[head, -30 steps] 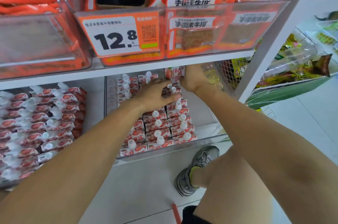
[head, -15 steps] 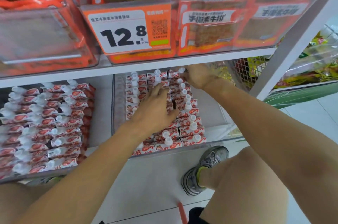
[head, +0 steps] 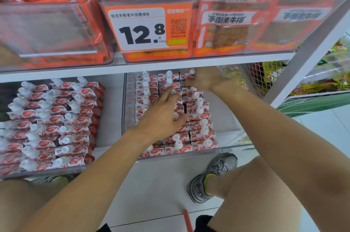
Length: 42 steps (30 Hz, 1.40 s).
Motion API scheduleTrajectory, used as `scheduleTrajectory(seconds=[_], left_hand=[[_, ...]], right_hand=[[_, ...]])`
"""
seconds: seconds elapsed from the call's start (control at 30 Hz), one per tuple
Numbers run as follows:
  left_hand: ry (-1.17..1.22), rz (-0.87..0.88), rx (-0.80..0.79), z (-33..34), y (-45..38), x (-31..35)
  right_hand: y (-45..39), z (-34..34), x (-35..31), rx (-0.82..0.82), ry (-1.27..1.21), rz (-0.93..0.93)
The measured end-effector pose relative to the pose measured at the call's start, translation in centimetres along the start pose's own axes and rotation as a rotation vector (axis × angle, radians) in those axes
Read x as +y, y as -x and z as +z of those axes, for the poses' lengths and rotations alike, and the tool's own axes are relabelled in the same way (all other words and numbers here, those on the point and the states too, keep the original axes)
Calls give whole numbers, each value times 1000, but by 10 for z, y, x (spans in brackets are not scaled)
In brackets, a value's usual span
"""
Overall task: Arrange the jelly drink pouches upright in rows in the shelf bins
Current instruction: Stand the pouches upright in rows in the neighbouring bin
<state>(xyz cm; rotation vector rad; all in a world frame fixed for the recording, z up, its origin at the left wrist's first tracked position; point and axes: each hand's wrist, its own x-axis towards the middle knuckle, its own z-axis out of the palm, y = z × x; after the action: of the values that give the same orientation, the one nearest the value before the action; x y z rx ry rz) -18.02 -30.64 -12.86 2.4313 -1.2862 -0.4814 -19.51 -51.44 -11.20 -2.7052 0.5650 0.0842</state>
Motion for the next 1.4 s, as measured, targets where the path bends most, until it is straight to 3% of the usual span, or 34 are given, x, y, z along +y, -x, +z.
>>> scheduleTrajectory(seconds=[0.23, 0.4, 0.6, 0.73, 0.83, 1.0, 1.1, 1.13, 1.27, 1.33, 1.4], left_hand=[[-35, 4, 23, 2, -2, -1], [-82, 4, 42, 5, -3, 1], [-79, 10, 60, 6, 0, 0], [-87, -15, 41, 5, 0, 5], [-77, -12, 34, 5, 1, 2], [-150, -18, 46, 10, 0, 6], [-169, -20, 50, 11, -1, 4], [-152, -16, 43, 11, 0, 3], [-142, 46, 106, 6, 18, 8], [-152, 138, 136, 10, 35, 15], [-132, 204, 82, 20, 53, 16]], right_hand=[[-16, 13, -2, -78, 68, -39], [-24, 3, -10, -269, 33, 37], [-22, 8, -10, -194, -50, 85], [-7, -13, -6, -273, -258, 132], [8, -15, 3, -124, -248, 274], [25, 12, -4, -67, -589, 391], [33, 8, 4, -197, -944, 377], [37, 6, 9, -205, -958, 381], [80, -12, 15, -150, -637, 215], [109, -15, 17, -309, -633, 128], [130, -7, 19, -405, -467, 52]])
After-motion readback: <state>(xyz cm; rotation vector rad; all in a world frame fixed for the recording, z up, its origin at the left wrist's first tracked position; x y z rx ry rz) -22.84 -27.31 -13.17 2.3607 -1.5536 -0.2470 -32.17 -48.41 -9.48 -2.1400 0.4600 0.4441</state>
